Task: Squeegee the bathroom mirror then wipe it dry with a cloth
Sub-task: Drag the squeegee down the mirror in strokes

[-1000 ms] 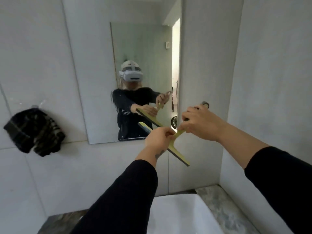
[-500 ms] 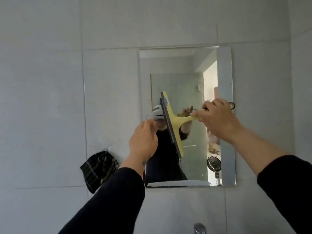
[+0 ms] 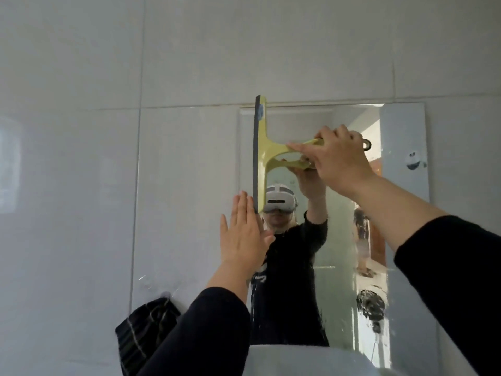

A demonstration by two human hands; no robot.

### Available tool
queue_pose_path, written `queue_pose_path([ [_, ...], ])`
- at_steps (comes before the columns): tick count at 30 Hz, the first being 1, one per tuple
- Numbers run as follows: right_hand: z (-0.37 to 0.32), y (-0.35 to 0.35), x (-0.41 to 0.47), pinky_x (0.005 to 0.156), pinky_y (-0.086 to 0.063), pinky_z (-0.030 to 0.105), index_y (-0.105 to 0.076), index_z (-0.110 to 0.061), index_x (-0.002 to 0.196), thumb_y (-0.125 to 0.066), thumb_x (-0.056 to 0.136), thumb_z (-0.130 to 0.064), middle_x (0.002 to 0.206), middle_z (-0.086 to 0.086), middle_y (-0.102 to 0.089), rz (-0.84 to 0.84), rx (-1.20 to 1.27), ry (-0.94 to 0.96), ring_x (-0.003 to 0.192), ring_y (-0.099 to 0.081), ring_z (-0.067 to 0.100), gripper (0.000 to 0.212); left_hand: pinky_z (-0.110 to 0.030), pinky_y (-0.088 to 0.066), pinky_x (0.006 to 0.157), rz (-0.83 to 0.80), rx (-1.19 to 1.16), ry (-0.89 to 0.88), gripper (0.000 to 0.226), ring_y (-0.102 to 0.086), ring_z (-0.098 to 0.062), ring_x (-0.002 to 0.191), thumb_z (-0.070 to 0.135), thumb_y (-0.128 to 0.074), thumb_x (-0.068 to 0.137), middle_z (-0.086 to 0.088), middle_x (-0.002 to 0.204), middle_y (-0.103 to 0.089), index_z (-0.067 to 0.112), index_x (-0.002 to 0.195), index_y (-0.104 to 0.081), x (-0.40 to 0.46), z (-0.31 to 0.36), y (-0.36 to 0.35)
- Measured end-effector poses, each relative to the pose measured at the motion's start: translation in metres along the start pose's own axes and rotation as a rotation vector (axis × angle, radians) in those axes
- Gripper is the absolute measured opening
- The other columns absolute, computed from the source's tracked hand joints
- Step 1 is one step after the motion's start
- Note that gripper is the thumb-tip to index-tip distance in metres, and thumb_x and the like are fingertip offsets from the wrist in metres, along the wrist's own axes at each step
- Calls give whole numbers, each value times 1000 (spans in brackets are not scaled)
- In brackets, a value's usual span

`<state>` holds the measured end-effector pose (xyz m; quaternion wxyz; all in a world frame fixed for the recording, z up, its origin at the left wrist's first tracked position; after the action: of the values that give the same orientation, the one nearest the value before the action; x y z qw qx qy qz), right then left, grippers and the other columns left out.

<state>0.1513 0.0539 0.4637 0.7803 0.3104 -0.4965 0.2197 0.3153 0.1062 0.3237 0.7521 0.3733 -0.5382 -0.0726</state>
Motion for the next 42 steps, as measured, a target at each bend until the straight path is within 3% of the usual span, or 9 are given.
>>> queue_pose_path([
  [11,-9,-29,40,93,-34,46,-30,-56,141,-37,100,-45,121,9,-48,-96,-39,31,111,-43,31,43,-40,-2,122,-58,12,96,110,25,-18,145,61,-56,84,-6,157,30,7,150,13,13,-3,-26],
  [15,-16,-46,39,91,-35,47,-26,-59,140,-39,102,-40,122,8,-47,-111,-72,55,112,-42,30,45,-41,-3,122,-35,31,92,107,27,-19,144,57,-61,81,-7,157,30,7,152,2,13,-3,-31],
  [26,-8,-49,40,87,-32,47,-28,-61,138,-33,104,-28,108,6,-48,-147,31,54,104,-42,28,48,-43,0,121,-2,108,96,110,27,-19,144,62,-59,79,-6,156,30,8,152,2,12,-4,-33],
  [30,-6,-52,39,88,-33,47,-28,-60,139,-35,104,-29,107,6,-47,-162,47,46,106,-42,29,47,-41,-4,122,18,5,88,110,24,-17,145,57,-68,76,-5,158,26,8,151,-5,12,-5,-34],
  [34,-12,-46,37,87,-32,46,-28,-59,140,-35,103,-32,98,4,-39,-135,53,57,104,-42,29,46,-45,1,121,28,36,116,102,23,-17,146,52,-56,85,-4,159,25,8,152,7,5,-4,-31],
  [38,-19,-44,36,86,-33,46,-26,-56,142,-37,102,-31,110,9,-48,-87,6,78,106,-42,30,48,-50,6,119,5,95,160,103,25,-18,145,60,-46,88,-5,157,29,8,149,19,-2,-7,-36],
  [42,-21,-52,35,87,-33,47,-24,-56,143,-37,103,-29,114,10,-48,-66,-2,68,109,-41,30,50,-51,2,120,27,106,157,107,26,-19,145,70,-35,86,-6,156,31,6,146,26,-7,-13,-47],
])
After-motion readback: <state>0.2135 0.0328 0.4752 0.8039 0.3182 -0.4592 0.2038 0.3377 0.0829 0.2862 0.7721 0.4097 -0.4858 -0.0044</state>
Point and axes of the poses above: each hand's wrist, its own x-axis towards the middle knuckle, its own y-axis out of the back of the hand, z = x × y, the point moved 8 cm from there along x, towards the middle knuckle
